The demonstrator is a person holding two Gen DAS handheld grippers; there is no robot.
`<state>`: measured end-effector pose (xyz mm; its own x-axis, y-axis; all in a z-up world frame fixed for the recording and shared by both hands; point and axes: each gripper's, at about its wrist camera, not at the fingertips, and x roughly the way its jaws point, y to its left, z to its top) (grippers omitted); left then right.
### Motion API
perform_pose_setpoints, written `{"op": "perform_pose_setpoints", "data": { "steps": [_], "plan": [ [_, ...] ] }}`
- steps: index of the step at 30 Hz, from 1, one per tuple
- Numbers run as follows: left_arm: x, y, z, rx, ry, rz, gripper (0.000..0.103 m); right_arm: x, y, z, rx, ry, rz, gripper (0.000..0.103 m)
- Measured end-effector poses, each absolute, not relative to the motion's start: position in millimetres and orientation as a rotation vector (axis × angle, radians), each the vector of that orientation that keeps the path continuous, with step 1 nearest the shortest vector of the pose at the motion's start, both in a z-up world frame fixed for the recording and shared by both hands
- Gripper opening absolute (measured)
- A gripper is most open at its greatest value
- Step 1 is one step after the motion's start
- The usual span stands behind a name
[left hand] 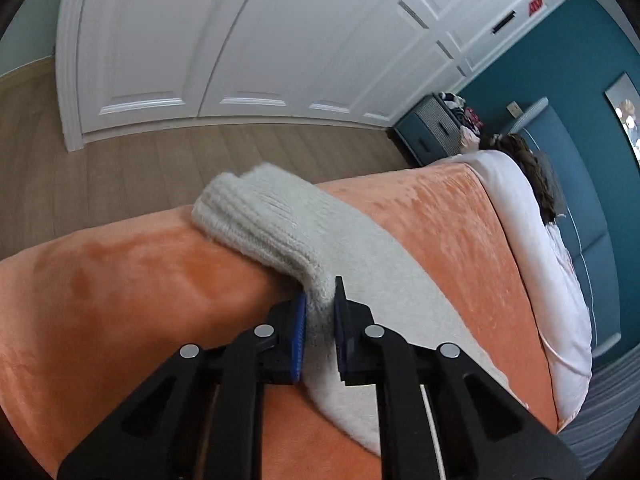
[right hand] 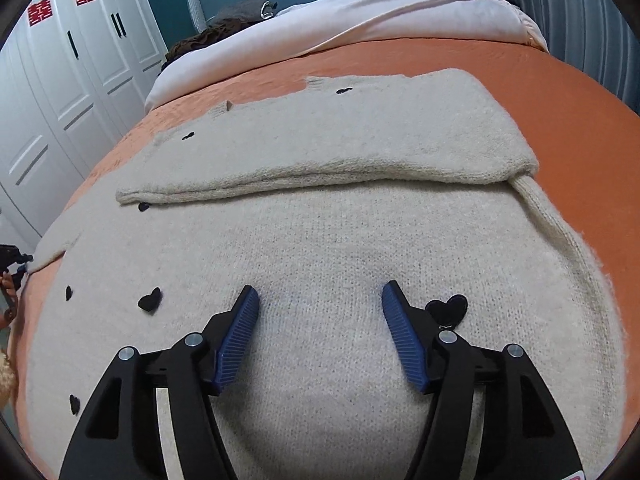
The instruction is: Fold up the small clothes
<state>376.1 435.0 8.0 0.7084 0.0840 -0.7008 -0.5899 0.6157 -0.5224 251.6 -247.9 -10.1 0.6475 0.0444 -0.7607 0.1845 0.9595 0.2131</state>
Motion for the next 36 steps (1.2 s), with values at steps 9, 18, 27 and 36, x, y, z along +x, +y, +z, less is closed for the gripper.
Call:
{"op": "perform_pose_setpoints", "data": {
  "steps": [9, 18, 27, 36],
  "plan": [
    [385.5, 257.9, 140.3, -0.566, 0.517, -0.057, 0.01, 250.0, -253.9, -12.2, 0.335, 0.842, -0.052, 0.065],
    [365.0, -7.0, 74.2, -0.428, 0.805, -0.385, 0.041, 245.5, -263.6, -12.4, 0.425, 0.808, 0.001, 0.067],
    [315.1, 33.7, 1.4, -0.685, 0.859, -0.181, 0.067, 243.3, -270.5, -7.2, 0.503, 0.786, 0.034, 0.067],
    [335.6, 131.9, 5.0, -0.758, 0.809, -0.007, 0.071, 324.9, -242.4, 26.0, 0.604, 0.817, 0.052, 0.07]
  ]
}}
